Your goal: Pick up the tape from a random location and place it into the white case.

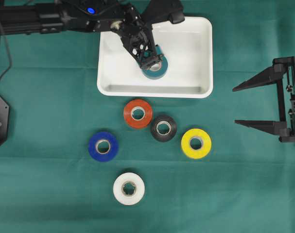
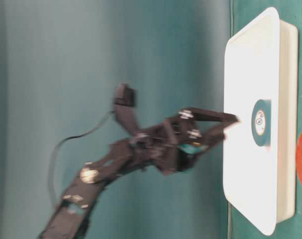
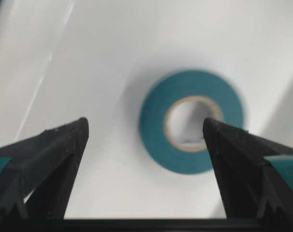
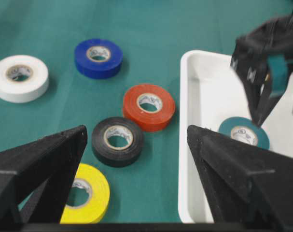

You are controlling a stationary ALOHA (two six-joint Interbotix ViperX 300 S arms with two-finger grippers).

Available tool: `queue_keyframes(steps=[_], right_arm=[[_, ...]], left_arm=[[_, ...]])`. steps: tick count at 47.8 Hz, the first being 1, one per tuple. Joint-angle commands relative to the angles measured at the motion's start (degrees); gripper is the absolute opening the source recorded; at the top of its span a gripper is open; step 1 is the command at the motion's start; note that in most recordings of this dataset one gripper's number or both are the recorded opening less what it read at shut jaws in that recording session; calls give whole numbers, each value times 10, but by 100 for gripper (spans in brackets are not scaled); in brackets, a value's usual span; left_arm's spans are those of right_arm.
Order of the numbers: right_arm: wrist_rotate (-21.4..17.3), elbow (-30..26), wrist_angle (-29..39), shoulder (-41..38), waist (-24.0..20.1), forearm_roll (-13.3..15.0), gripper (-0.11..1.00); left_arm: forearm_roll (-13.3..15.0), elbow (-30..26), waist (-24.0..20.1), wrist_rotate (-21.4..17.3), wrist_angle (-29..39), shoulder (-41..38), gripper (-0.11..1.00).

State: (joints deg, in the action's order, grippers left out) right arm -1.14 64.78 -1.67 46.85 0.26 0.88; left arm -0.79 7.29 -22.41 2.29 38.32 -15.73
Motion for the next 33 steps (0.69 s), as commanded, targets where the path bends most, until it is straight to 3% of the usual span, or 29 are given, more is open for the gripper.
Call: queue_keyframes(steps=[1, 22, 33], right_arm=[[1, -14, -2, 0, 1, 1, 92], [1, -15, -2, 1, 0, 1, 92], [0, -15, -1, 1, 1, 1, 92]], left_arm=[[0, -23, 7, -1, 9, 43, 91], [-3, -31, 21, -14, 36, 79, 91], [-2, -16, 76, -15, 35, 91, 91]])
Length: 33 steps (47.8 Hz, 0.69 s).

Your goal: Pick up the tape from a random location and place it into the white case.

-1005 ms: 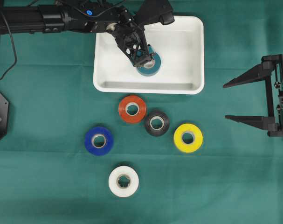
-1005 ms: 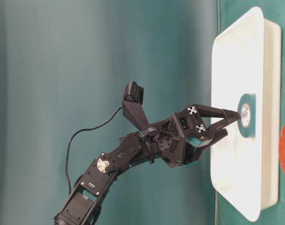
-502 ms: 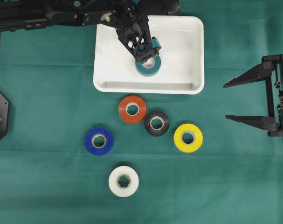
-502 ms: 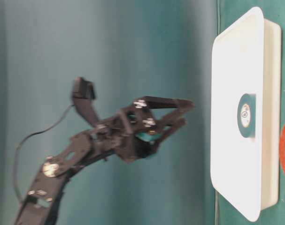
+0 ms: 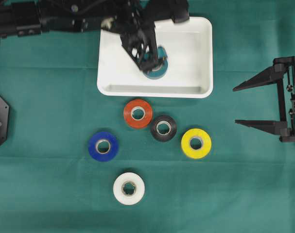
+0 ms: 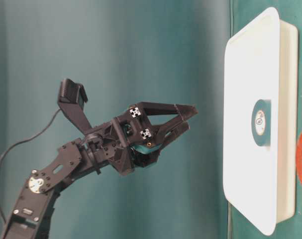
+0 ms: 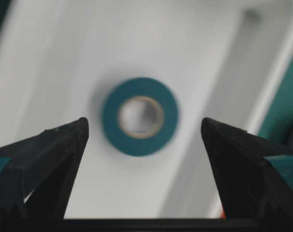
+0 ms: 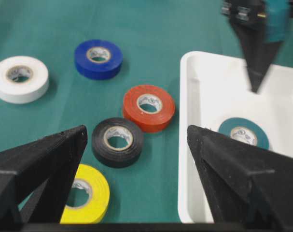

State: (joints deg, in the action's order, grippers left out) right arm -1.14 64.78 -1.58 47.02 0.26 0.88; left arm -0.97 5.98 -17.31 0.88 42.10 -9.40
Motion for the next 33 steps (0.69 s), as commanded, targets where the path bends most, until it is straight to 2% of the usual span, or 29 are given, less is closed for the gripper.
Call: queue_keyframes(steps=[1, 9, 16, 33], right_arm=[[0, -15, -3, -1, 1, 1, 92], [-1, -16, -3, 0, 1, 1, 92], [-2, -17, -3, -1, 1, 1, 92], [-4, -18, 11, 2, 0, -1, 92]], left_arm=[[-1, -2, 33, -1, -3, 29, 91], [-1, 6, 94, -1, -10, 38, 91], [-1, 15, 130, -1, -26, 41, 91], [-1, 59, 141, 0, -39, 96, 91]])
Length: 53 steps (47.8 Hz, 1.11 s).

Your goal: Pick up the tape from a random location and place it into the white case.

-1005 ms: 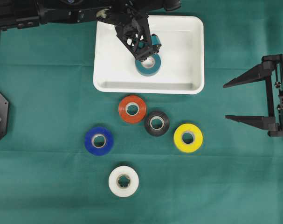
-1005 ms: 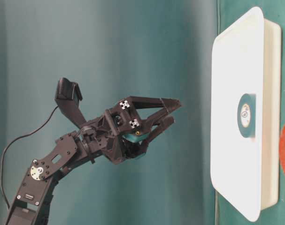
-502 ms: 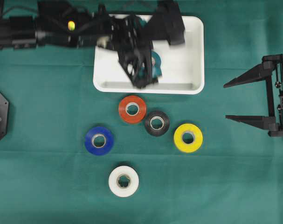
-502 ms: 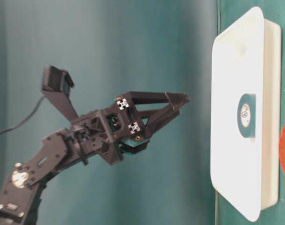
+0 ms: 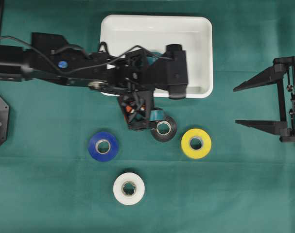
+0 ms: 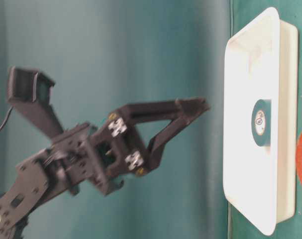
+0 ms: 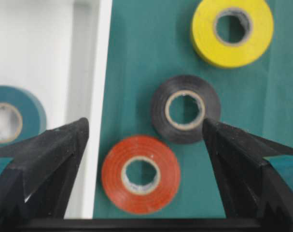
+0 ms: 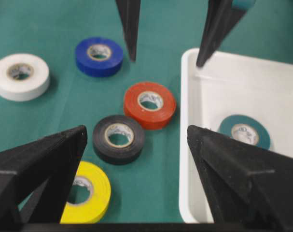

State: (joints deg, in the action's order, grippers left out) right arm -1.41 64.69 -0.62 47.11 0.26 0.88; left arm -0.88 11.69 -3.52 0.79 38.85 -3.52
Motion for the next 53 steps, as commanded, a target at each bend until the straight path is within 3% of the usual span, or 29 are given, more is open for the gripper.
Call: queue_keyframes(steps=[1, 22, 53], right_arm=[[-1, -18, 2, 2, 1, -1, 92], [-1, -23, 10, 14, 0, -1, 92], [-1, -37, 11, 14, 1, -1, 92]], left_arm=[[-2, 6, 3, 1, -7, 43, 91], [-1, 163, 3, 1, -122, 236, 91], [1, 372, 3, -1, -159, 558, 91]])
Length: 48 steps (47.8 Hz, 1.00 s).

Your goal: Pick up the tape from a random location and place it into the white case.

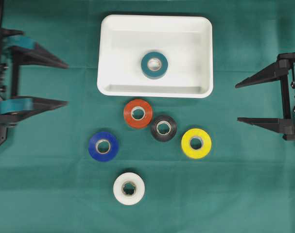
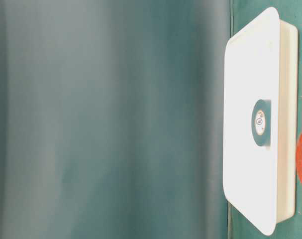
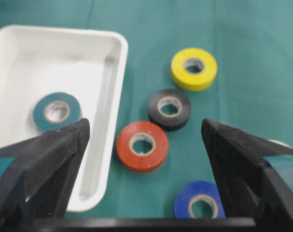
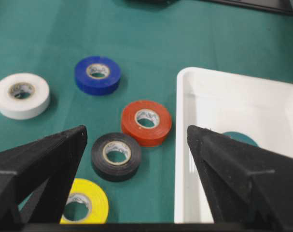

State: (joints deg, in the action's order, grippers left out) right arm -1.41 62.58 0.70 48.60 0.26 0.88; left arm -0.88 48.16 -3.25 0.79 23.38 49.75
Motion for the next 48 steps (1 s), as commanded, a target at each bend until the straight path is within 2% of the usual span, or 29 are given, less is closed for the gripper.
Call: queue_keyframes(steps=[1, 11, 27, 48], right_arm=[[-1, -16, -3, -1, 1, -1, 92], [-1, -15, -3, -1, 0, -1, 92], [-1, -15, -2, -1, 0, 0, 92], [-1, -15, 1, -2, 1, -1, 92]], left_arm=[[1, 14, 0, -1, -4, 33, 91], [2, 76, 0, -1, -11, 88, 91], [2, 160, 0, -1, -71, 134, 91], [3, 166, 0, -1, -76, 144, 91]])
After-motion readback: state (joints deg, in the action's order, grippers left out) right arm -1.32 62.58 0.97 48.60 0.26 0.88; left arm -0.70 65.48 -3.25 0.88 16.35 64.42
